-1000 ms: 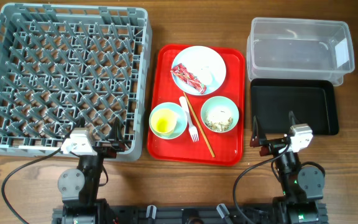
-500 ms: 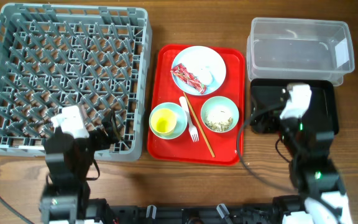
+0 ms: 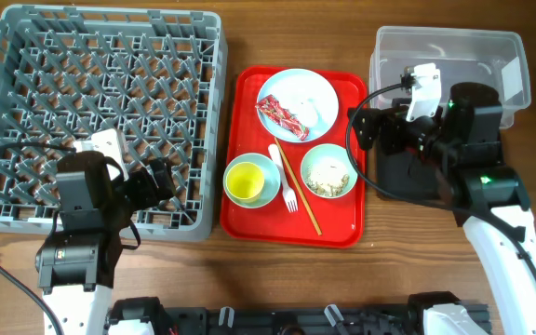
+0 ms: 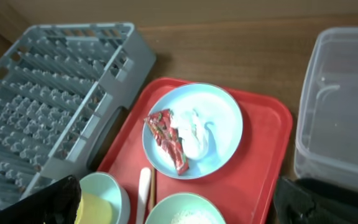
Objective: Sort waste into correct bins and load items into the dishwasher rack
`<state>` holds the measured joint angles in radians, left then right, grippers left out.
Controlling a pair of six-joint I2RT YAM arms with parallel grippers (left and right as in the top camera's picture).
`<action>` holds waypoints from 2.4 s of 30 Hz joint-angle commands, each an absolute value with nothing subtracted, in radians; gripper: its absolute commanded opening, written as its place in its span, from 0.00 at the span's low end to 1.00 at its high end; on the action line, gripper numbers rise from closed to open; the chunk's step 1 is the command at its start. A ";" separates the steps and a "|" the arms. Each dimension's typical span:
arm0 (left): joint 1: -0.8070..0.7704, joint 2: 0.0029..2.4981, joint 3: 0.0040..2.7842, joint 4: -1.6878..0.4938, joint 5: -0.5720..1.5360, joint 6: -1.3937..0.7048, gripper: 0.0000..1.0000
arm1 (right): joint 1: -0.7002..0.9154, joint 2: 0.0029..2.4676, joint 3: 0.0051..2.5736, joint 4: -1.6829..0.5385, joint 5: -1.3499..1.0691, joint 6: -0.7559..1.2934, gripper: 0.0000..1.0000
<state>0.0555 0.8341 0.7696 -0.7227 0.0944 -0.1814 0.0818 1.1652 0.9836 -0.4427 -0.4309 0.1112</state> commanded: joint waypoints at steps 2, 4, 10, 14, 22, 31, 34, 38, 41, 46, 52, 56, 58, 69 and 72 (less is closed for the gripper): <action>0.059 0.832 0.790 -0.719 0.100 -0.191 1.00 | 0.096 1.306 1.198 -0.568 -0.464 0.074 1.00; 0.059 0.832 0.790 -0.718 0.100 -0.191 1.00 | 0.138 1.404 1.326 -0.662 -0.416 0.025 1.00; 0.059 0.832 0.790 -0.715 0.100 -0.191 1.00 | 0.263 1.660 1.505 -0.725 -0.283 0.000 0.96; 0.059 0.832 0.790 -0.715 0.100 -0.191 1.00 | 0.311 1.803 1.505 -0.685 -0.233 0.007 0.86; 0.059 0.832 0.789 -0.715 0.100 -0.191 1.00 | 0.362 2.038 1.505 -0.600 -0.144 0.113 0.66; 0.059 0.832 0.789 -0.715 0.100 -0.191 1.00 | 0.362 2.110 1.486 -0.569 -0.088 0.194 0.40; 0.059 0.832 0.789 -0.715 0.100 -0.191 1.00 | 0.362 2.117 1.479 -0.582 -0.088 0.199 0.29; 0.059 0.832 0.789 -0.715 0.100 -0.191 1.00 | 0.361 2.107 1.494 -0.593 -0.089 0.212 0.05; 0.059 0.832 0.789 -0.715 0.100 -0.191 1.00 | 0.346 2.053 1.525 -0.607 -0.088 0.212 0.04; 0.059 0.832 0.789 -0.715 0.100 -0.191 1.00 | 0.267 1.856 1.547 -0.606 0.062 0.240 0.07; 0.059 0.832 0.789 -0.715 0.100 -0.191 1.00 | 0.128 1.763 1.547 -0.614 0.210 0.296 0.10; 0.059 0.833 0.789 -0.715 0.100 -0.191 1.00 | 0.045 1.789 1.546 -0.611 0.182 0.288 0.33; 0.059 0.833 0.789 -0.715 0.100 -0.191 1.00 | 0.035 1.792 1.546 -0.590 0.155 0.287 0.69; 0.059 0.832 0.789 -0.715 0.100 -0.191 1.00 | 0.208 1.787 1.544 -0.675 -0.333 0.094 0.78; 0.059 0.832 0.789 -0.715 0.100 -0.191 1.00 | 0.303 1.849 1.544 -0.710 -0.307 0.031 0.79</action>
<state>0.0555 0.8341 0.7700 -0.7181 0.0948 -0.1814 0.2279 1.7786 1.5444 -0.6888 -0.2790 0.1299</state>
